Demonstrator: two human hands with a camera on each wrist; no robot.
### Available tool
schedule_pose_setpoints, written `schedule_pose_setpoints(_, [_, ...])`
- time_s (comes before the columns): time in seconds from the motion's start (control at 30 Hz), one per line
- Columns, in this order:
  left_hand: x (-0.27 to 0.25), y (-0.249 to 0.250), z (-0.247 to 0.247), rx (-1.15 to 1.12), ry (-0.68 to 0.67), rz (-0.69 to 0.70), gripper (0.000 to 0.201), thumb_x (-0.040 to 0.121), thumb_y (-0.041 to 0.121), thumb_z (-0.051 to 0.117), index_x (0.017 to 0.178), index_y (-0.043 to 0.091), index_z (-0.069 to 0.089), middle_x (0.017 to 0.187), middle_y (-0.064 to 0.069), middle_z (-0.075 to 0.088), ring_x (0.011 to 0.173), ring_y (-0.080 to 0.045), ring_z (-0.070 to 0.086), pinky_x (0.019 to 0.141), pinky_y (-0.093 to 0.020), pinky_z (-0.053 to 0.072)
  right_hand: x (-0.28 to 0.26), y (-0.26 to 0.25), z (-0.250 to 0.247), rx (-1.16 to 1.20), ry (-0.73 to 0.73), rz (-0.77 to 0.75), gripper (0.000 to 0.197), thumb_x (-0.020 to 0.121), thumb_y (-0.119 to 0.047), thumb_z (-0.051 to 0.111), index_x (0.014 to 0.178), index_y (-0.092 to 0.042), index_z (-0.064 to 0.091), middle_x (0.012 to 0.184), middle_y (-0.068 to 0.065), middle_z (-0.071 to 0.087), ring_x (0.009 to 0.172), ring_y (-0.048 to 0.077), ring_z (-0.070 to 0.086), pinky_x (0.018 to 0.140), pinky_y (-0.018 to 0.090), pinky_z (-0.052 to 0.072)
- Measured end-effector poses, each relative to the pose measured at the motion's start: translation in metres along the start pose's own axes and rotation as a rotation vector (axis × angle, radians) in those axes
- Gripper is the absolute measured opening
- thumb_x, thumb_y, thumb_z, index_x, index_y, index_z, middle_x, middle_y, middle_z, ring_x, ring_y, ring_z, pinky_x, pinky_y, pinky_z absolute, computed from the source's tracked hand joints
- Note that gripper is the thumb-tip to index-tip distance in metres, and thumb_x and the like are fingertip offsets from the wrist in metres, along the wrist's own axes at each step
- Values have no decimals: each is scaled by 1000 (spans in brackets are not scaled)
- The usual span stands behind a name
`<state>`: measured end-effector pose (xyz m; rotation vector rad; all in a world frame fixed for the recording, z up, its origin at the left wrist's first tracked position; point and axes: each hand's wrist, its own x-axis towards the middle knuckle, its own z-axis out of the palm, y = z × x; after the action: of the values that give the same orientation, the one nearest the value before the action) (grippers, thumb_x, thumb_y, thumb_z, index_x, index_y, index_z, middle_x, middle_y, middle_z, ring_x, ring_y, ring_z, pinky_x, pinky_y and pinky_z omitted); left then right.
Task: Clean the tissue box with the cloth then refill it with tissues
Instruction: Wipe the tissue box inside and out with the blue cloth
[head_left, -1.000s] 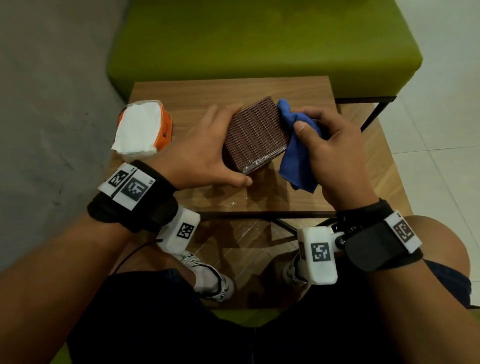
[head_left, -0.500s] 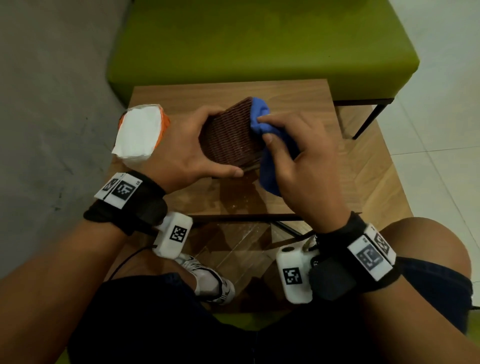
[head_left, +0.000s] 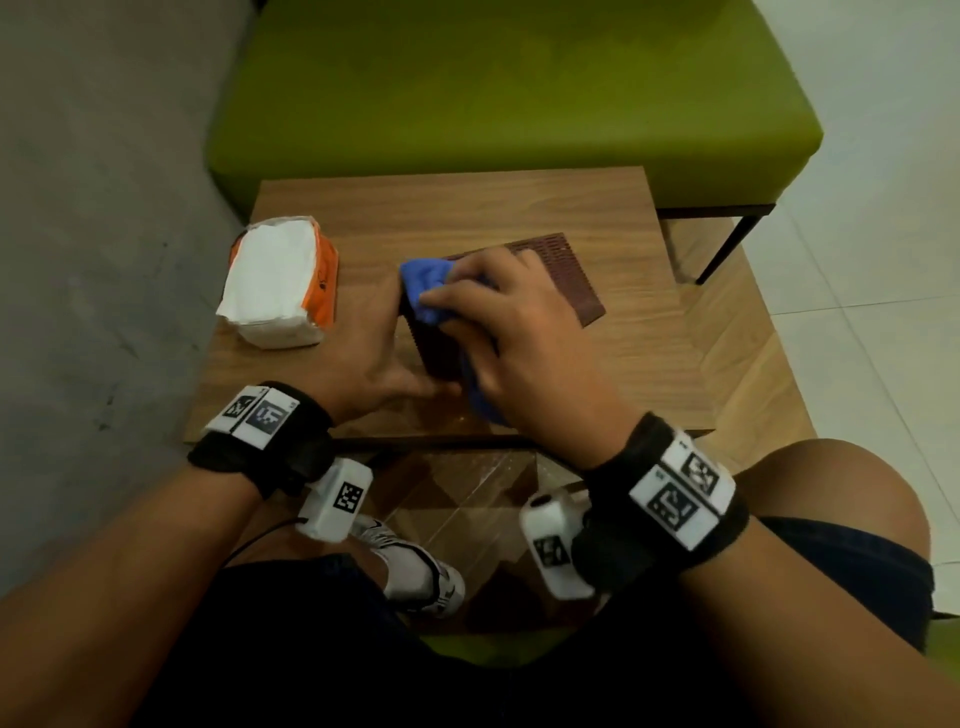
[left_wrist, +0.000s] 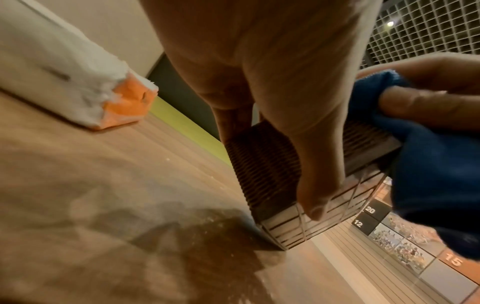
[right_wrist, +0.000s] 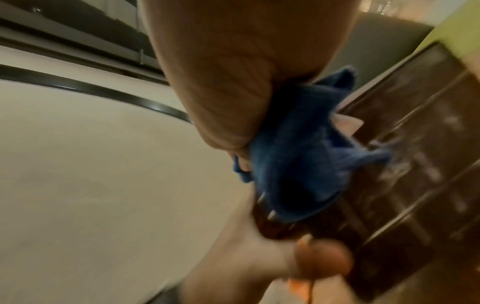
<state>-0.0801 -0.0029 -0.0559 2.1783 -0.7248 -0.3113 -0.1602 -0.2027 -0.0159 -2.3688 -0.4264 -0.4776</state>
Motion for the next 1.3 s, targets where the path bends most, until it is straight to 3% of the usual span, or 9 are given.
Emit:
schedule_pose_setpoints(0.1, [-7, -3, 3, 7, 40, -40, 110, 61, 37, 102, 150, 29, 39, 146, 13, 53, 137, -6, 51, 113, -16, 39, 11, 55, -5, -80, 108, 198, 22, 97, -13, 65, 115, -14, 76, 110, 12, 65, 102, 34, 59, 85, 45, 49])
schedule_pose_setpoints(0.2, [-5, -3, 3, 0, 52, -52, 115, 60, 35, 103, 154, 30, 37, 146, 17, 52, 140, -6, 49, 115, -22, 38, 16, 84, -16, -109, 176, 423, 21, 95, -15, 66, 113, -16, 78, 104, 10, 66, 98, 37, 62, 80, 35, 42])
schedule_pose_setpoints(0.43, [2, 1, 6, -89, 52, -42, 102, 61, 43, 98, 149, 26, 47, 140, 13, 62, 131, -4, 60, 113, -30, 50, -5, 2, -1, -3, 14, 48, 25, 97, -11, 65, 119, -14, 75, 114, 7, 65, 101, 25, 51, 86, 33, 41])
schedule_pose_setpoints(0.6, [-5, -1, 2, -113, 94, -171, 109, 55, 39, 103, 146, 41, 41, 143, 18, 56, 138, -8, 54, 117, -35, 46, -8, 83, -16, -37, 245, 416, 25, 98, -12, 66, 120, -15, 77, 107, 6, 66, 96, 5, 50, 88, 42, 46])
schedule_pose_setpoints(0.67, [-1, 1, 3, -121, 83, -178, 108, 55, 42, 103, 144, 44, 41, 144, 18, 55, 138, -9, 54, 117, -38, 47, -5, 72, -12, -52, 239, 444, 25, 98, -14, 65, 120, -19, 76, 110, 5, 66, 101, 13, 54, 90, 44, 48])
schedule_pose_setpoints(0.87, [5, 5, 2, -185, 78, -147, 97, 61, 38, 100, 143, 30, 49, 137, 13, 64, 128, -6, 63, 112, -42, 52, -15, 2, 7, 10, 63, 42, 32, 99, -9, 65, 128, -16, 74, 126, 10, 64, 107, 28, 51, 91, 33, 41])
schedule_pose_setpoints(1.0, [4, 8, 0, -257, 109, -226, 105, 53, 39, 101, 142, 37, 47, 136, 20, 59, 122, 4, 62, 101, -18, 53, -5, 66, -8, 54, 212, 297, 31, 98, -11, 65, 127, -18, 75, 112, 7, 67, 103, 24, 60, 90, 47, 48])
schedule_pose_setpoints(1.1, [6, 13, -1, -359, 113, -251, 96, 57, 39, 98, 142, 34, 52, 136, 12, 65, 118, -4, 69, 93, -21, 58, -1, 74, -14, 85, 332, 403, 41, 97, -12, 65, 138, -13, 67, 118, 7, 68, 107, 18, 63, 97, 40, 51])
schedule_pose_setpoints(1.3, [9, 22, 0, -537, 55, -311, 67, 75, 27, 93, 134, 30, 61, 118, 1, 79, 110, -11, 76, 86, -26, 63, -6, 30, -2, 40, 265, 174, 39, 98, -7, 68, 136, -5, 65, 129, 10, 64, 115, 27, 58, 98, 37, 48])
